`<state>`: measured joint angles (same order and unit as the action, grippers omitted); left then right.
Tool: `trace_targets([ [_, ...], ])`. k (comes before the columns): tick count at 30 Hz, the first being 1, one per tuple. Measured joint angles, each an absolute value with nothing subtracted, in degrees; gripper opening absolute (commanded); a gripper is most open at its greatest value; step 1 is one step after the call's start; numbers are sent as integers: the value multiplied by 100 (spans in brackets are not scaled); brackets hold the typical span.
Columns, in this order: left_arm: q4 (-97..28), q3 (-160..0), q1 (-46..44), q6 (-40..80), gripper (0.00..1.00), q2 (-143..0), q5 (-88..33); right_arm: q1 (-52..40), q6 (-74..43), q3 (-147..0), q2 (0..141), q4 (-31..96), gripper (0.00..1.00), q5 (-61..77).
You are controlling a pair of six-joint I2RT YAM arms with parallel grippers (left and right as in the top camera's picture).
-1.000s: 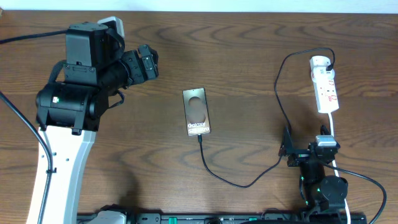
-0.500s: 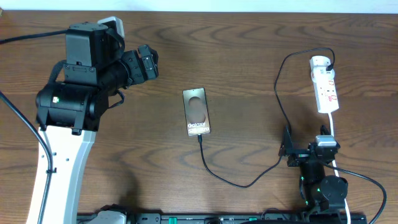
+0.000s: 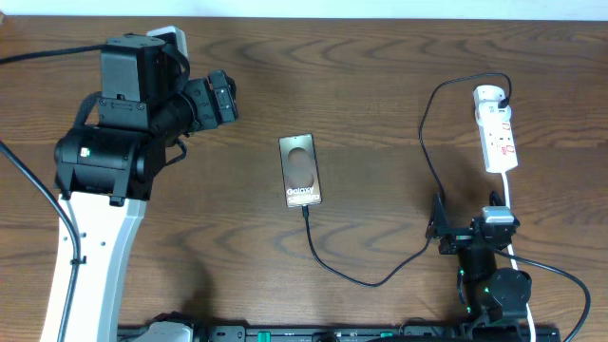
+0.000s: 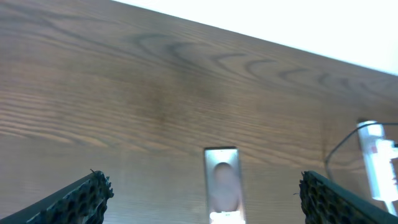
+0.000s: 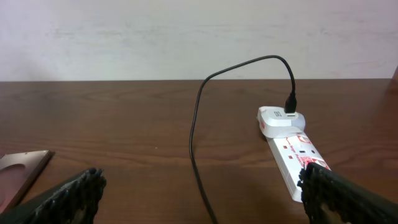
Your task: Plug charger to phone and switch on socket
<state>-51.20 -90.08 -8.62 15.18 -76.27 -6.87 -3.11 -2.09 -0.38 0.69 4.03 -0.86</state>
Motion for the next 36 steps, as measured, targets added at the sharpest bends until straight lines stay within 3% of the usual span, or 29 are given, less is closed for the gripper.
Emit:
trace_targets([
  [13,-4405,-8051,-314,698,95,-7050,-561,-311,-209,-38,69,401,99,-86],
  [23,-2676,-5566,464,139,95,-4593,-519,-311,-207,-38,69,403,99,-84],
  [36,-1594,-2499,438,-113,95,-1450,-231,-311,-207,-38,69,405,99,-84],
])
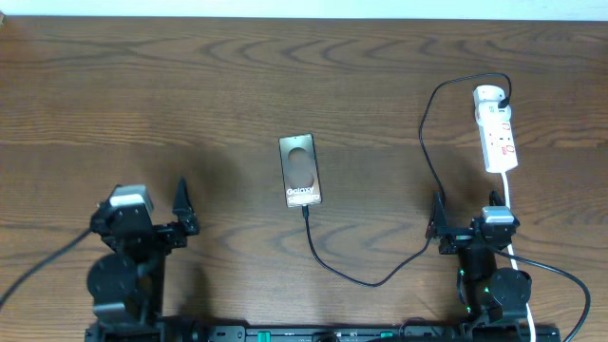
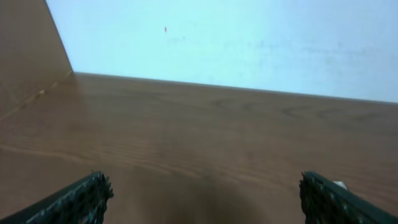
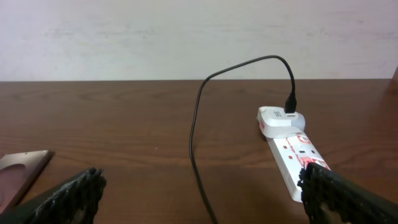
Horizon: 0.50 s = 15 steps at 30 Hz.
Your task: Plug charger to phone and switch on socket
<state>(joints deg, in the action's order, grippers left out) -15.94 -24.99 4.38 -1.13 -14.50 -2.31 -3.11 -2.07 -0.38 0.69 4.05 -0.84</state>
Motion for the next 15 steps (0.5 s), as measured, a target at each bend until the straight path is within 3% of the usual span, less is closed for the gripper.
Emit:
trace_targets([
  [8,-161,-906,438,-137,95,-325,-134,-311,-207,-38,69,405,99,-84],
  [15,360,-375,434,-154,95,-84,-130,-311,-207,-38,69,403,99,-84],
])
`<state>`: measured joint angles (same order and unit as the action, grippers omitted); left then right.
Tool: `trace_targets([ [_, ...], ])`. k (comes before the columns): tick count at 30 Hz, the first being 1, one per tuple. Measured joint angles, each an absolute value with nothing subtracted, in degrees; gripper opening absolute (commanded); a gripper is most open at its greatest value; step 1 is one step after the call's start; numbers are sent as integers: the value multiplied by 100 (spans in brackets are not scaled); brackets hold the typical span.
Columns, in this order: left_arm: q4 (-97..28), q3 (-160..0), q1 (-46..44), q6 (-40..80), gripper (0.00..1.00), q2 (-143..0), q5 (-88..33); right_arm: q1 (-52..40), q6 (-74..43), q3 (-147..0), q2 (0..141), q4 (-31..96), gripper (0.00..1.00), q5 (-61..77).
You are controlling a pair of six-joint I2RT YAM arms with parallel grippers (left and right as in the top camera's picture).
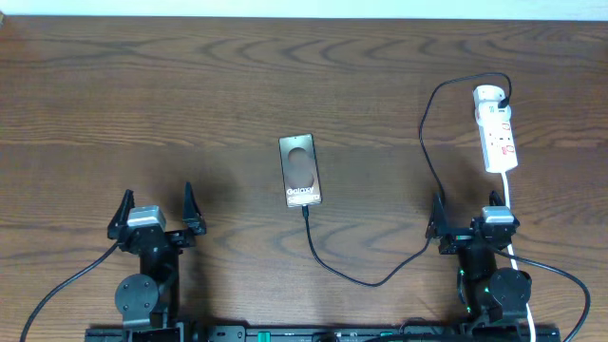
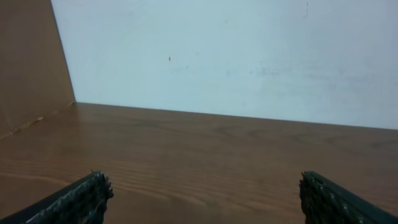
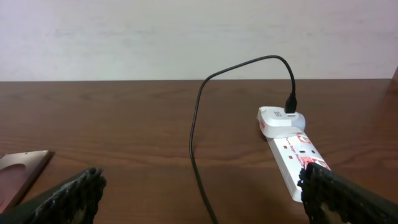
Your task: Plug charger to phone and switch on socket
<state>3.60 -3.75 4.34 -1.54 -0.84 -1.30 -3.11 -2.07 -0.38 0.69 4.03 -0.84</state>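
A bronze Galaxy phone [image 1: 301,171] lies face down mid-table, its corner also showing [image 3: 22,168] in the right wrist view. A black charger cable [image 1: 427,161] runs from the phone's near end, where its plug sits, to a white adapter [image 3: 281,118] on the white socket strip [image 1: 496,128]. My left gripper [image 1: 156,204] rests open at the near left edge, facing bare table. My right gripper [image 1: 473,211] rests open at the near right, just short of the strip, the cable [image 3: 194,143] passing between its fingers' line of sight.
The strip's white lead [image 1: 510,204] runs down past the right arm's base. A brown board [image 2: 31,68] stands at the table's left side and a pale wall [image 2: 249,56] behind the far edge.
My left gripper has shifted slightly at its near-left resting place and now points level across the table toward the wall. The right gripper, phone, cable and strip have not moved.
At first my left arm was raised over the far left of the table, its open gripper looking toward the phone. Then it was folded down at the near left edge, where it now rests. The right arm stayed parked throughout; the cable stayed at the phone.
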Motion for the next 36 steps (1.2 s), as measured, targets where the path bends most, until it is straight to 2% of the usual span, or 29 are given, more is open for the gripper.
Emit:
trace_targets([
  [36,-134,-84,432,-329,95,-58,-130,-311,-207,-38,69,403,99,-84],
])
